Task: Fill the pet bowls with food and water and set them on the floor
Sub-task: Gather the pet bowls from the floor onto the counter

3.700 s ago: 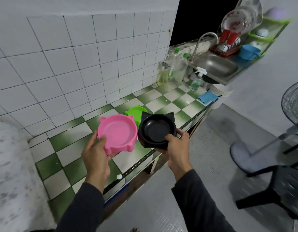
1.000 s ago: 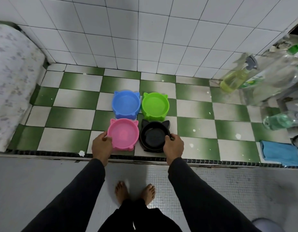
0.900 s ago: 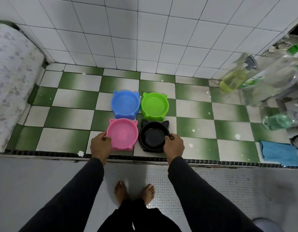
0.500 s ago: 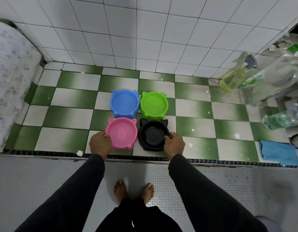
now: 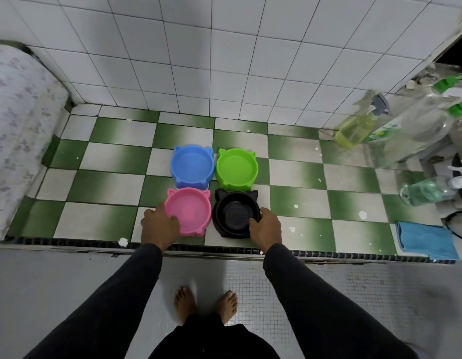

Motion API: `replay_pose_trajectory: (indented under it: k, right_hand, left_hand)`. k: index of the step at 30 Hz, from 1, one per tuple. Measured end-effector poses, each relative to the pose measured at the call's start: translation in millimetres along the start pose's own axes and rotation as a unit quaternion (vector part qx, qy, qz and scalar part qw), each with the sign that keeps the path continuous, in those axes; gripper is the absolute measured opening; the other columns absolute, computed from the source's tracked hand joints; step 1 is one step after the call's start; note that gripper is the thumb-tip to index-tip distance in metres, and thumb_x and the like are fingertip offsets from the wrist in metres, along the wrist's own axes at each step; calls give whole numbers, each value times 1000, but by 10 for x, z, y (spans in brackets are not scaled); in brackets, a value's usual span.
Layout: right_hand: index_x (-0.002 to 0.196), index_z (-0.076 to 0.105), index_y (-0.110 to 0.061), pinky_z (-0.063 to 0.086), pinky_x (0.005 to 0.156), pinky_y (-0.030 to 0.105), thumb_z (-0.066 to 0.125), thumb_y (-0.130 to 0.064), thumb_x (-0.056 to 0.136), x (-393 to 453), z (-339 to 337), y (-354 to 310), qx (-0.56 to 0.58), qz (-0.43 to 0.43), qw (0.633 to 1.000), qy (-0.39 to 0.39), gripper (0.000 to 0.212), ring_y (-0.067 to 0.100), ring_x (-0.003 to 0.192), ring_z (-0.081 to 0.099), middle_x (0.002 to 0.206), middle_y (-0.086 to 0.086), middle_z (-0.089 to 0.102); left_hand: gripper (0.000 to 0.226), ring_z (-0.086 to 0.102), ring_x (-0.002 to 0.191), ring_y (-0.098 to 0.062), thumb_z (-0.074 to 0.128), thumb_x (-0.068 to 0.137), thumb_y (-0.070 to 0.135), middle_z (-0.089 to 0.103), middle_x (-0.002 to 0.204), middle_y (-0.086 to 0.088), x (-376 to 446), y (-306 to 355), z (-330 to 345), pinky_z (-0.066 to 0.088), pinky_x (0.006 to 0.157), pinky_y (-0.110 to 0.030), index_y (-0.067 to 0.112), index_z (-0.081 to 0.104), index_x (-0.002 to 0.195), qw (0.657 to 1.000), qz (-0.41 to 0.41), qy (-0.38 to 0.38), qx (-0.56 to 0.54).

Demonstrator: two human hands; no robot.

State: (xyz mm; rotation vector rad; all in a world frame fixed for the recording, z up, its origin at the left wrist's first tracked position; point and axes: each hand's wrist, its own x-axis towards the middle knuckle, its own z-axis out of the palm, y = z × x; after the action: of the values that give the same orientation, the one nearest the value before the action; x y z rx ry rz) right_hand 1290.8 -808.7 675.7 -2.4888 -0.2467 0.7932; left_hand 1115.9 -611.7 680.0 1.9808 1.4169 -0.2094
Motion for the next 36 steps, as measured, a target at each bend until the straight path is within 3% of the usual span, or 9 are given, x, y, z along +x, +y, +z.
replay_pose_trajectory:
  k: [4, 9, 12, 16, 20, 25, 30, 33, 36]
  right_hand:
    - [143, 42, -6, 45, 104, 45, 59, -19, 93, -61, -93, -59, -68, -29, 997, -25, 55, 40, 127, 49, 139, 22, 50]
    - [140, 46, -10, 47, 99, 44, 55, -24, 92, -97, -298, -206, -170, -130, 977, -22, 51, 37, 120, 53, 131, 17, 56]
    - [126, 57, -11, 46, 96, 40, 52, -25, 91, -97, -442, -352, -239, -181, 954, -3, 38, 36, 113, 58, 123, 14, 63]
    - [113, 62, -9, 43, 97, 40, 50, -26, 92, -76, -622, -570, -280, -240, 929, 27, 30, 35, 110, 59, 117, 14, 66]
    - [117, 60, -10, 41, 98, 41, 45, -27, 96, -47, -783, -774, -313, -302, 899, 51, 31, 34, 110, 57, 117, 13, 64]
    - [121, 58, -11, 40, 102, 40, 43, -32, 98, -1, -928, -1055, -348, -345, 869, 66, 34, 33, 115, 54, 121, 12, 61]
    - [119, 60, -10, 39, 104, 41, 43, -31, 98, -11, -1009, -1424, -334, -389, 856, 70, 34, 33, 115, 55, 119, 12, 63]
    - [112, 61, -8, 41, 98, 39, 44, -28, 99, -63, -1018, -1633, -332, -423, 840, 69, 29, 34, 110, 57, 114, 13, 64]
    - [108, 59, -8, 41, 95, 40, 43, -24, 99, -159, -979, -1848, -326, -448, 830, 58, 25, 35, 106, 57, 111, 14, 63]
  left_hand:
    - [44, 53, 120, -37, 52, 101, 24, 50, 133, -23, -81, 64, -90, 53, 99, -54, 8, 45, 142, 997, 51, 4, 57]
    - [42, 61, 107, -28, 46, 104, 33, 62, 122, -14, -133, 223, -282, 55, 95, -46, 12, 50, 140, 975, 154, 40, 152]
    - [36, 62, 104, -23, 42, 103, 39, 65, 119, -7, -164, 339, -380, 51, 98, -45, 17, 54, 128, 951, 202, 70, 225]
    - [46, 61, 114, -24, 33, 103, 45, 66, 126, -6, -174, 489, -507, 47, 104, -48, 18, 53, 134, 920, 242, 110, 288]
    - [53, 55, 127, -31, 37, 103, 45, 61, 137, -12, -189, 617, -682, 41, 111, -56, 16, 48, 146, 915, 242, 136, 292]
    - [56, 51, 133, -30, 37, 103, 45, 55, 145, -11, -254, 750, -957, 39, 113, -51, 18, 44, 151, 920, 223, 156, 282]
    - [50, 54, 130, -28, 35, 104, 43, 58, 141, -9, -362, 765, -1276, 37, 114, -51, 19, 49, 145, 926, 208, 179, 260]
    - [48, 58, 118, -27, 22, 101, 39, 61, 132, -8, -428, 707, -1493, 44, 106, -51, 16, 54, 128, 922, 206, 173, 280]
    - [45, 60, 115, -28, 30, 103, 39, 63, 130, -10, -471, 592, -1697, 46, 104, -50, 14, 59, 125, 931, 190, 195, 242]
